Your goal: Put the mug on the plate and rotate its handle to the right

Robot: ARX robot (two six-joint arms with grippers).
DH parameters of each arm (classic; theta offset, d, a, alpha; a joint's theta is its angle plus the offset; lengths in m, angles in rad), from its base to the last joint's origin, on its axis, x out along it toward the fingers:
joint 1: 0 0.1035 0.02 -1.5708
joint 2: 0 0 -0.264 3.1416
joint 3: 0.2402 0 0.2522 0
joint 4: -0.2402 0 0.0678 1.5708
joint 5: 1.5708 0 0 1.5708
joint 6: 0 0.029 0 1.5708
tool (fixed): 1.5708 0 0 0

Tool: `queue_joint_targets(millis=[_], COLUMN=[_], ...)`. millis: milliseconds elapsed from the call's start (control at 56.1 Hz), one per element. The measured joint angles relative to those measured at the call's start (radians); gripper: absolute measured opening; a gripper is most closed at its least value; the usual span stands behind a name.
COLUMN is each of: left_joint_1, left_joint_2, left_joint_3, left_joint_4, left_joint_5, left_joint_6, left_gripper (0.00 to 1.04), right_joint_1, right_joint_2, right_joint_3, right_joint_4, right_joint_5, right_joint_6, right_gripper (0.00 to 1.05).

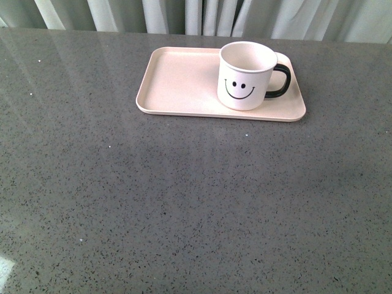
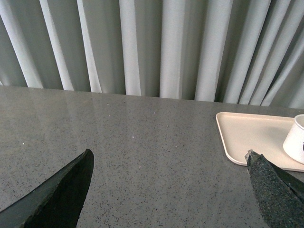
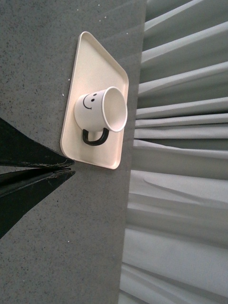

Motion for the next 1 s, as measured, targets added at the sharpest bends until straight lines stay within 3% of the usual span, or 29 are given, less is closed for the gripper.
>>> queue_joint_targets(millis=[997], left_joint_1=[0.000], left_joint_2=[0.000], left_joint_3=[0.000], left_joint_4=[0.000], left_joint_5=[0.000], left_joint_6=[0.000], left_gripper=[0.96], right_joint_1=[0.000], right_joint_2=[-0.438], right_joint_3=[-0.001], right_joint_4=[-0.422], right_joint_5=[0.000], right_joint_6=[0.000], right_gripper=[0.02])
